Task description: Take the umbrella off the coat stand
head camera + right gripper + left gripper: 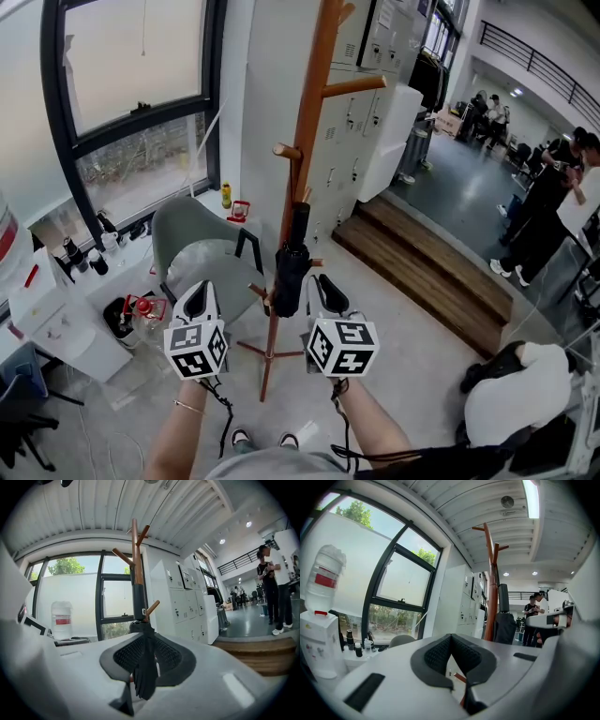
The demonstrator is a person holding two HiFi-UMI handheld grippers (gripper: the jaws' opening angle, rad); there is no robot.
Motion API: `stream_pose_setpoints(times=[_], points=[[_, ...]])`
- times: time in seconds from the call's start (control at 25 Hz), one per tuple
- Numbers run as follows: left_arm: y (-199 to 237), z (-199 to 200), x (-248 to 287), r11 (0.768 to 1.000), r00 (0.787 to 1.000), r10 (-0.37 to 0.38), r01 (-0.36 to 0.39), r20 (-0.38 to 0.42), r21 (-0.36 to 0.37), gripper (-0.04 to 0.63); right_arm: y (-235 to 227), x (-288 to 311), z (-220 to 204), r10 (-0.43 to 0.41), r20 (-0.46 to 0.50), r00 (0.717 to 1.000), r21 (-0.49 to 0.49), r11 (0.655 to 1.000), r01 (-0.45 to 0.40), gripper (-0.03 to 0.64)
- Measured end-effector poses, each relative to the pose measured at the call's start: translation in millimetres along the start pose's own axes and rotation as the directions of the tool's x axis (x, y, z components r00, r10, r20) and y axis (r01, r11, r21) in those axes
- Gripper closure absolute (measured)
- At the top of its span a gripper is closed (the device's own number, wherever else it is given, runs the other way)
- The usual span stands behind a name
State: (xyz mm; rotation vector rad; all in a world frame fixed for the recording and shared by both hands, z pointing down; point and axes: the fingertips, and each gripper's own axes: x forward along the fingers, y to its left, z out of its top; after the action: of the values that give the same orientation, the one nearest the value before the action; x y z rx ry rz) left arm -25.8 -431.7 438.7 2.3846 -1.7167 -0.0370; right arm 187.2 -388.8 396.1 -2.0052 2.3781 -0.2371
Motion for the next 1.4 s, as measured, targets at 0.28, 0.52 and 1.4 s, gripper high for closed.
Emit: stream_pose_setpoints(times=[0.28,0.52,1.4], points=[[7.0,-3.1,-0.7,1.000,1.000,0.015,-0.015,-0.007,0.001,0.592,7.7,9.8,14.4,0.045,0.007,0.999,-0.007,0.999,-0.045,0.480],[22.4,3.5,-0.7,0.999,0.999,0.042,-0.042,0.006,0.003,0.592,13.9,27.1,31.0,0.068,0.001,0.998,-0.049,0.996,-0.068,0.426],[76.7,-0.1,-35.9,0.988,0.988,0.151,-0.150,0.016,-0.044,0.592,28.3,71.2,56.0,0.064,-0.040,0.997,-0.111,0.991,-0.068,0.420]])
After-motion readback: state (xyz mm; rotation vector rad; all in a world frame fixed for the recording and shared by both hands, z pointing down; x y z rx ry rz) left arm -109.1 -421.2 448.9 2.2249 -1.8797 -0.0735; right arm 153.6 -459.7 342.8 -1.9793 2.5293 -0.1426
